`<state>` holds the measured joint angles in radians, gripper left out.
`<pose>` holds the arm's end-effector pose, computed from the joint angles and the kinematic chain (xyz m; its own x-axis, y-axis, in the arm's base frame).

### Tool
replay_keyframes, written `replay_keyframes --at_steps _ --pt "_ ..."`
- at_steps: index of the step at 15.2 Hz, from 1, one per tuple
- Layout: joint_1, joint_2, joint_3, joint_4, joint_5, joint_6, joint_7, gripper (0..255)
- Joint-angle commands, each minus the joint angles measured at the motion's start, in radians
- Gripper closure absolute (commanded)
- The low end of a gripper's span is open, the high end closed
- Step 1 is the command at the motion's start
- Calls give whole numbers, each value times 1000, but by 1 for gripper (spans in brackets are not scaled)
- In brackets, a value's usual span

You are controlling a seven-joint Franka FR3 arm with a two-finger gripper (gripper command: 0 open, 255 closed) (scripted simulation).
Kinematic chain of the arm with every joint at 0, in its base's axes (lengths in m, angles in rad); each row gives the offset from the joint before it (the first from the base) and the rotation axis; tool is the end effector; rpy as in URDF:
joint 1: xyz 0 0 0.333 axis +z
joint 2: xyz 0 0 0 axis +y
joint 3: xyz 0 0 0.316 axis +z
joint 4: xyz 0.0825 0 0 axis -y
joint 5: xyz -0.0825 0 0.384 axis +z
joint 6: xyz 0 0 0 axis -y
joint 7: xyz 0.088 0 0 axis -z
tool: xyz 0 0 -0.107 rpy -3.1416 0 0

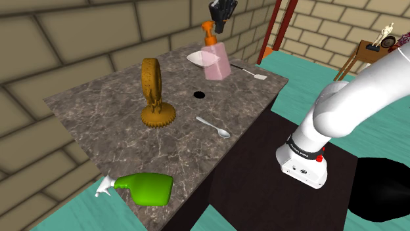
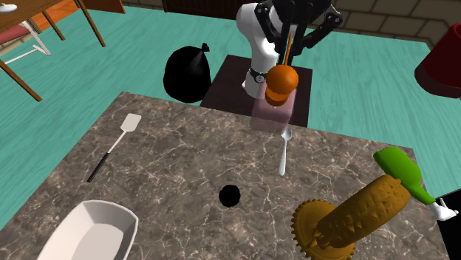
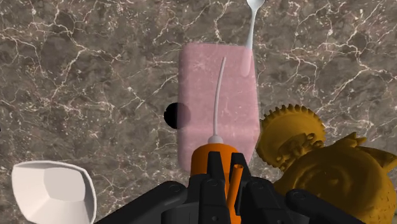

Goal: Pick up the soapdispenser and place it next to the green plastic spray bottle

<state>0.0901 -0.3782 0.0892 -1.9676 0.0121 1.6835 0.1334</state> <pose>0.4350 0.0872 0.6334 0.9947 0.0406 0.0945 0.0399 -0.9992 0.0083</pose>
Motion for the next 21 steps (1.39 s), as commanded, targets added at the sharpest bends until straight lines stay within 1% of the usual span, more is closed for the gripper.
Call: replay_keyframes --at_steps 1,6,11,16,21 --pt "14 17 32 -4 6 22 45 255" --pt "49 91 114 19 10 72 161 255" --pt "84 190 192 73 -5 114 279 255" --pt "124 314 264 158 -46 144 402 255" --pt "178 464 320 278 -112 155 525 255"
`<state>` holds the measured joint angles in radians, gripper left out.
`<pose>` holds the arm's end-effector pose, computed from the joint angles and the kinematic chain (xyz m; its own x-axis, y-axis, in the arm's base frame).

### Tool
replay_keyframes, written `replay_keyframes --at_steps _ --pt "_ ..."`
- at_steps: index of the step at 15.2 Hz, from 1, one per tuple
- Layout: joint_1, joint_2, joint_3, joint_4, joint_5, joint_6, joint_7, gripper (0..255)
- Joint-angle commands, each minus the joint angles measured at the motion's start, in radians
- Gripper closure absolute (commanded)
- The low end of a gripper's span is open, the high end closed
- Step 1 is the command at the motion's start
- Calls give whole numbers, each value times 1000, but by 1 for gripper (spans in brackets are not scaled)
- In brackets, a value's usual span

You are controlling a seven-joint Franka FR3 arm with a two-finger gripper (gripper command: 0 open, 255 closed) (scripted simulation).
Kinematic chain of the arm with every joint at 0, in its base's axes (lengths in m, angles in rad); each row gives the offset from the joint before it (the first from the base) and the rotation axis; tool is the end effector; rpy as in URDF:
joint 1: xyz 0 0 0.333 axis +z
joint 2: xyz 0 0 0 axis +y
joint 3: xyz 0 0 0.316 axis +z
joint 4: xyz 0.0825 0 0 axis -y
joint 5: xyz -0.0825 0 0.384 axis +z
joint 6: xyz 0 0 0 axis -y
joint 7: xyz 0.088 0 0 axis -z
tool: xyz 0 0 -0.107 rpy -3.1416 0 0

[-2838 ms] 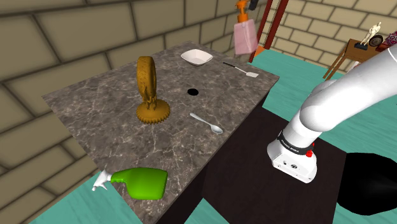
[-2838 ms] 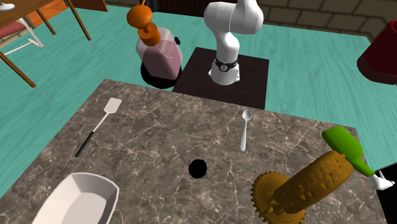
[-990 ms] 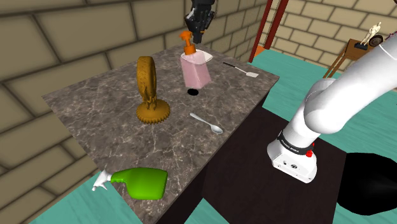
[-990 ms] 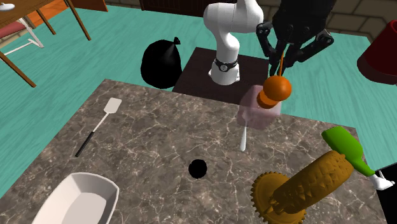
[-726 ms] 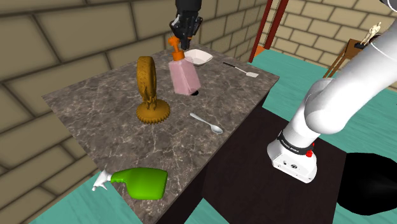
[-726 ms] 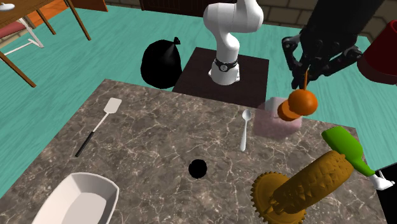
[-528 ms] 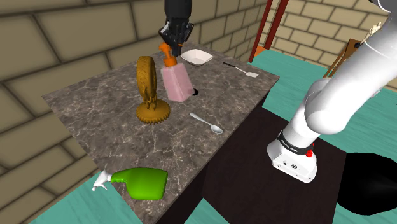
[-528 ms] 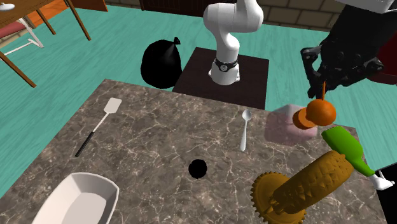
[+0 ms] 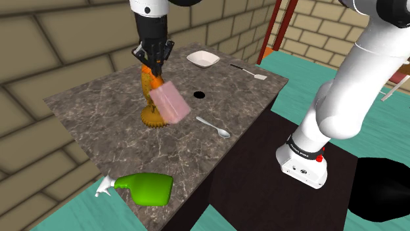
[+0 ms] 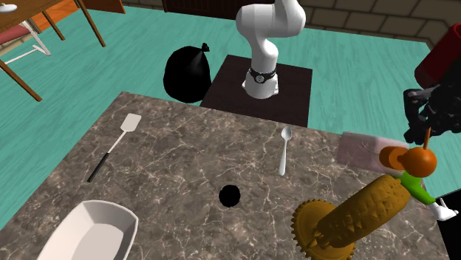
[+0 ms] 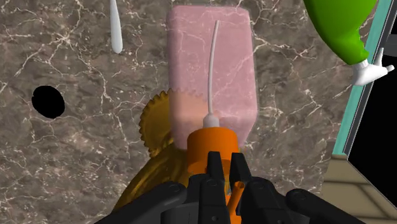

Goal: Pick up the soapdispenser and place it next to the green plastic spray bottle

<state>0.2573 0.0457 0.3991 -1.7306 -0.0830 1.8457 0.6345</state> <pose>0.4692 0.3480 0.5489 0.9946 0.0407 0.0960 0.0401 -0.9992 0.0082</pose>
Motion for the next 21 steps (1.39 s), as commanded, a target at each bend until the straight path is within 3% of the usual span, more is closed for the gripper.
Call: replay_keyframes --at_steps 1,9,21 --pt "24 72 19 70 -33 -8 48 255" --pt "170 357 48 366 -167 -58 210 255" --pt "158 367 39 218 -179 97 231 255"
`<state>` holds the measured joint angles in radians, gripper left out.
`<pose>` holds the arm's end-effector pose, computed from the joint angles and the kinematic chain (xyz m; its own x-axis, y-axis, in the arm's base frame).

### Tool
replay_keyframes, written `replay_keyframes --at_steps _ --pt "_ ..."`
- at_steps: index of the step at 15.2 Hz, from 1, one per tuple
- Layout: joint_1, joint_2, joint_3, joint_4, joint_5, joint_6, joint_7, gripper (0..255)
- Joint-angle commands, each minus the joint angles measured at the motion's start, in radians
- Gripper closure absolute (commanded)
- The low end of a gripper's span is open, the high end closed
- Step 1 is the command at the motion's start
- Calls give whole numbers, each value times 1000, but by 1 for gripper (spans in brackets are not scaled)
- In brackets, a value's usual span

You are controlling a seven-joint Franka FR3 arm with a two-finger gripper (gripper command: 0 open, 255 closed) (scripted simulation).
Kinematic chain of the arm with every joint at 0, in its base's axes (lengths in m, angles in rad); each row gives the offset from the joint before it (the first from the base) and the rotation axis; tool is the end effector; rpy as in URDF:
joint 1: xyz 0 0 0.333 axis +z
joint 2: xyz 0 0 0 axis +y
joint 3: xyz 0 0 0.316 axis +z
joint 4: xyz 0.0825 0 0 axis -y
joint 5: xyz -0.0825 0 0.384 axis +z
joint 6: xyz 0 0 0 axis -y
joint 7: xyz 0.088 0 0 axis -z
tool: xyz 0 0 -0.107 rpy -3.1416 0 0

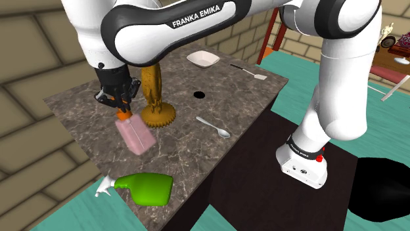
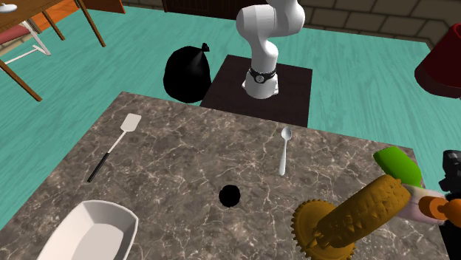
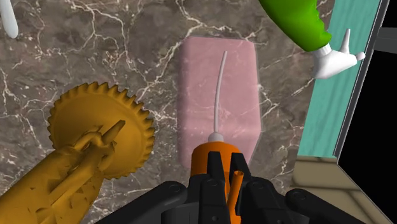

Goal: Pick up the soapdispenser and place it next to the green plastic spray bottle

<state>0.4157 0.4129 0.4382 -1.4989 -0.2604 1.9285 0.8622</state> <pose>0.4909 0.4699 0.4545 0.9947 0.0391 0.0949 0.0385 -0.9992 0.0083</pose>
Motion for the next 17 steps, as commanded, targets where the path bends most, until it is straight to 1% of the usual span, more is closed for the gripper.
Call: replay_keyframes --at_steps 1,4,12,13,17 --pt "-1 2 -1 -24 -3 26 5 255" --pt "-2 14 -5 -60 -11 72 13 255" --pt "-2 14 -5 -60 -11 72 13 255" --pt "-2 14 -5 -60 -11 72 14 0" --pt "-3 11 -5 -64 -10 74 13 0"
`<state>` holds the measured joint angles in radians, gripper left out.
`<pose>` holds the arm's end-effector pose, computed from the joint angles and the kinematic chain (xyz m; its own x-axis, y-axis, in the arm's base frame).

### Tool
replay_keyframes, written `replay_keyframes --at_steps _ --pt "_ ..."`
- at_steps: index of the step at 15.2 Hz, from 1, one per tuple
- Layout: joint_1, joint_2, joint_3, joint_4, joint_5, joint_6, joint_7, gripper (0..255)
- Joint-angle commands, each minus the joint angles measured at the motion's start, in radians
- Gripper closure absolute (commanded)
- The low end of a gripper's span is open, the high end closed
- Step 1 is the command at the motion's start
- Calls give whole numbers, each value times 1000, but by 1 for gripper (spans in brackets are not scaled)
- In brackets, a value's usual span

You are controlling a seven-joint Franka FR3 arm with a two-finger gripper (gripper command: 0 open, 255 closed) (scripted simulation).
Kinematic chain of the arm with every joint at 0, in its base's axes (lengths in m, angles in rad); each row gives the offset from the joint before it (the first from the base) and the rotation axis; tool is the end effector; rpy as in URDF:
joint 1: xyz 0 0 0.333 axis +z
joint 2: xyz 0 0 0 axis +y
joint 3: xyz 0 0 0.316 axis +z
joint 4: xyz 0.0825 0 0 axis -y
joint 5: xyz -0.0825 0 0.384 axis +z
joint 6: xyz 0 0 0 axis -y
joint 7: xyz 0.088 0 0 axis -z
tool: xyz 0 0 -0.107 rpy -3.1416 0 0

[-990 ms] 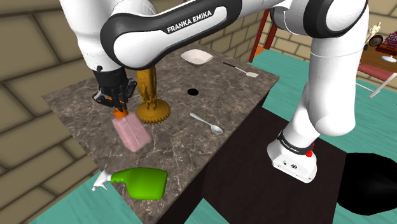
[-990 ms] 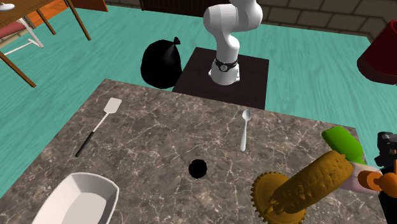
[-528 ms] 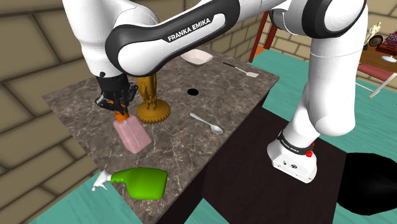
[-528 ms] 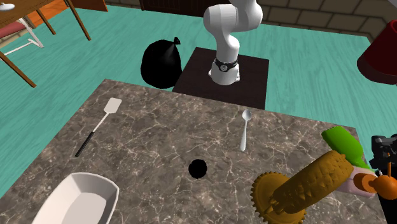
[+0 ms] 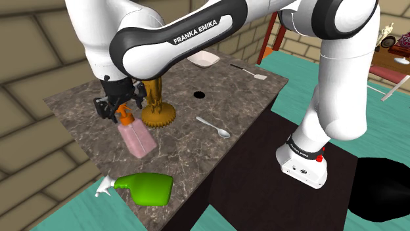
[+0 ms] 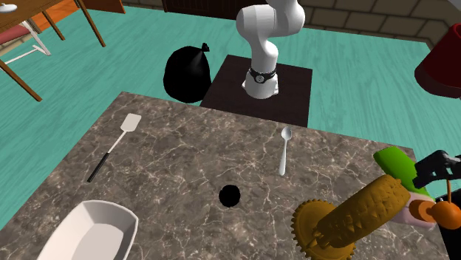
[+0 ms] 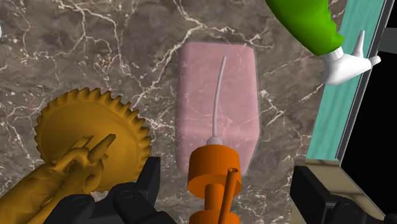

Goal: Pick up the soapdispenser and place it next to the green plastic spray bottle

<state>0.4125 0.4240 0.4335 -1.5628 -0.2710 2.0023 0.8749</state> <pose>0.4896 0.4692 0.4235 0.9947 0.0391 0.0955 0.0386 -0.9992 0.0077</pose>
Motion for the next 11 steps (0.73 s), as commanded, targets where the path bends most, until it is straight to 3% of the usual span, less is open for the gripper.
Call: replay_keyframes --at_steps 1,5,11 --pt "1 3 0 4 -1 -2 1 0" --pt "5 -31 11 83 19 -111 -14 0" --pt "5 -31 11 83 19 -111 -14 0"
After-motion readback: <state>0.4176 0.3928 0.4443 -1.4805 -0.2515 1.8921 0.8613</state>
